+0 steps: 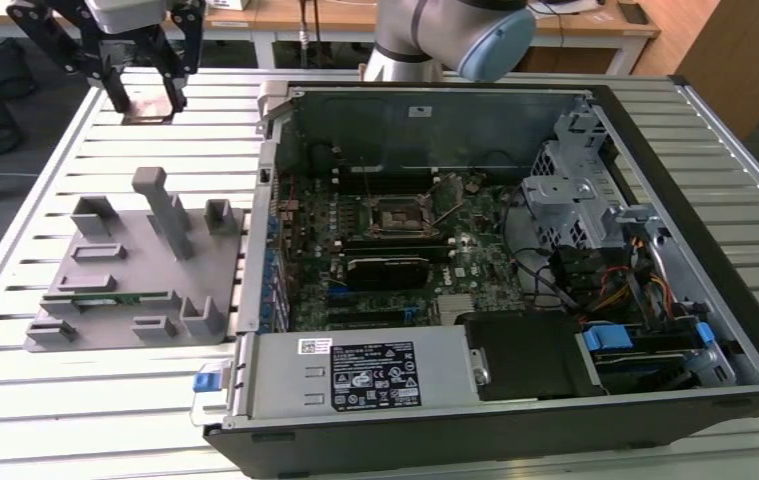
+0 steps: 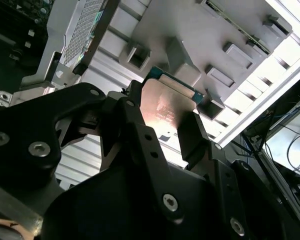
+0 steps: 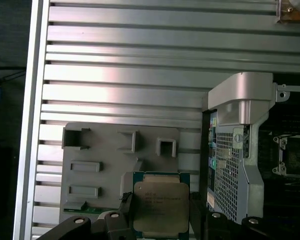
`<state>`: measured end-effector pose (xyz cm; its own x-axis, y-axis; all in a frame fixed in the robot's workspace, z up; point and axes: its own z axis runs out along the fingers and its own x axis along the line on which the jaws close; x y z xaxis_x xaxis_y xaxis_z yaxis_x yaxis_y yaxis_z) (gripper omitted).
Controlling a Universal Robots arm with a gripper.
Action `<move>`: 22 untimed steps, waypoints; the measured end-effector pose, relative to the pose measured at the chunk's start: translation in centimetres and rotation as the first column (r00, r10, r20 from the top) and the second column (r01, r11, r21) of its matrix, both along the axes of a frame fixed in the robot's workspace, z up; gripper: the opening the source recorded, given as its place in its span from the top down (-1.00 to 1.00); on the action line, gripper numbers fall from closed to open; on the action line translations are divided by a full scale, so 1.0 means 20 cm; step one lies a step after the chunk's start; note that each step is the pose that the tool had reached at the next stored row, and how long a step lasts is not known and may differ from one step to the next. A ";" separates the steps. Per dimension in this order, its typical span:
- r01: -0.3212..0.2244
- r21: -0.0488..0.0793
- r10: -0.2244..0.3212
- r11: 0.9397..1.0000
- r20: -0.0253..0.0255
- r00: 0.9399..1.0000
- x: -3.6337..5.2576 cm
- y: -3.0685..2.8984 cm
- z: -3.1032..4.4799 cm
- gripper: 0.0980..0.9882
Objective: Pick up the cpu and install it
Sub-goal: 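Pick up the cpu and move it towards the insertion slot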
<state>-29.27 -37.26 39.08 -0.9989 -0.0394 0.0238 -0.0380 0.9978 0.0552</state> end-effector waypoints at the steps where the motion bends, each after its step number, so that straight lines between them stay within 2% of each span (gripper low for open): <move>1: 0.000 0.000 0.000 1.000 0.000 1.000 0.009 0.000 0.000 0.02; 6: 0.000 0.000 0.000 1.000 0.000 1.000 0.067 0.000 0.000 0.02; 22: 0.000 0.000 0.000 1.000 -0.001 1.000 0.214 0.000 0.000 0.02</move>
